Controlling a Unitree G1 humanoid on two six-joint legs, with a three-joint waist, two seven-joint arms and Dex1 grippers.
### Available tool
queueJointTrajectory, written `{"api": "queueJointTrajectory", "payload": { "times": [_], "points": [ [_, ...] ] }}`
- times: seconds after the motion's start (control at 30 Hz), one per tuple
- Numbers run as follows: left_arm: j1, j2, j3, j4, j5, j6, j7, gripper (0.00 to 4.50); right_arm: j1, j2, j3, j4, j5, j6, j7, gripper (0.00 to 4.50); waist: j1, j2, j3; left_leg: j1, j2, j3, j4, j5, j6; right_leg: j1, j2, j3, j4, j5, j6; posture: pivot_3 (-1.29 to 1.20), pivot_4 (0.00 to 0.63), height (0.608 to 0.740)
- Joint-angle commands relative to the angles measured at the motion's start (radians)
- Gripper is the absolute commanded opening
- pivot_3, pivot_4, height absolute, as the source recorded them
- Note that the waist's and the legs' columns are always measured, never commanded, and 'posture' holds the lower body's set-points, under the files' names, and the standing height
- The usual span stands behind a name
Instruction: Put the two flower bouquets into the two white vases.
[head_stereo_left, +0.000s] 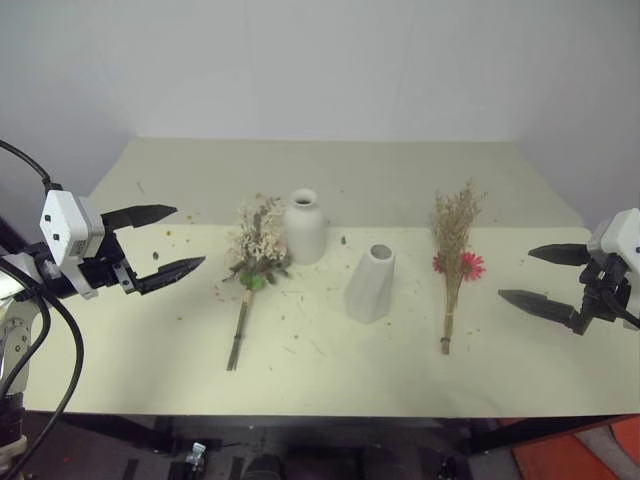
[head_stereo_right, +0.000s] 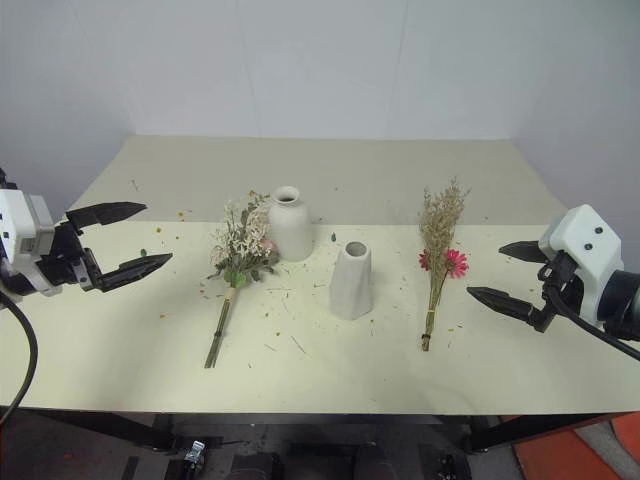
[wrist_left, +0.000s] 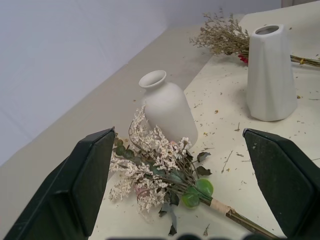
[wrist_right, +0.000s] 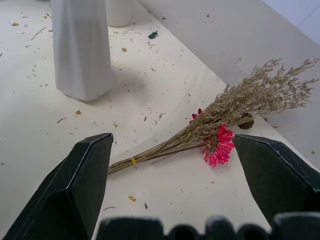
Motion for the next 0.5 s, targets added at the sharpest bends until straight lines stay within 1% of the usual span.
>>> {"api": "queueJointTrajectory", "payload": {
  "times": [0.03, 0.13, 0.3, 0.43, 0.5],
  "points": [
    [-0.003, 0.002, 0.035, -0.038, -0.032, 0.009, 0.014, 4.48, -0.002, -0.018, -0.033, -0.005, 0.001, -0.001, 0.013, 4.50, 0.001, 0.000, 0.000, 0.000, 0.000, 0.000, 0.000, 0.000, 0.000, 0.000, 0.000, 0.000, 0.000, 0.000, 0.000, 0.00, 0.150, 0.740],
    [0.003, 0.005, 0.026, -0.044, -0.024, 0.007, 0.019, 4.48, 0.000, -0.018, -0.028, -0.004, -0.006, -0.005, 0.015, 4.50, 0.001, 0.000, 0.000, 0.000, 0.000, 0.000, 0.000, 0.000, 0.000, 0.000, 0.000, 0.000, 0.000, 0.000, 0.000, 0.00, 0.150, 0.740],
    [0.020, 0.004, 0.046, -0.059, -0.036, 0.016, 0.033, 4.48, -0.013, -0.023, -0.018, -0.004, -0.005, -0.001, 0.017, 4.50, 0.000, 0.000, 0.000, 0.000, 0.000, 0.000, 0.000, 0.000, 0.000, 0.000, 0.000, 0.000, 0.000, 0.000, 0.000, 0.00, 0.150, 0.740],
    [0.013, 0.001, 0.028, -0.058, -0.030, 0.011, 0.039, 4.48, -0.017, -0.032, -0.012, 0.006, -0.013, -0.006, 0.023, 4.50, 0.001, 0.000, 0.000, 0.000, 0.000, 0.000, 0.000, 0.000, 0.000, 0.000, 0.000, 0.000, 0.000, 0.000, 0.000, 0.00, 0.150, 0.740],
    [0.017, -0.006, 0.024, -0.075, -0.013, 0.026, 0.084, 4.48, -0.018, -0.032, -0.009, 0.004, -0.013, -0.005, 0.021, 4.50, 0.001, 0.000, 0.000, 0.000, 0.000, 0.000, 0.000, 0.000, 0.000, 0.000, 0.000, 0.000, 0.000, 0.000, 0.000, 0.00, 0.150, 0.740]
  ]
}}
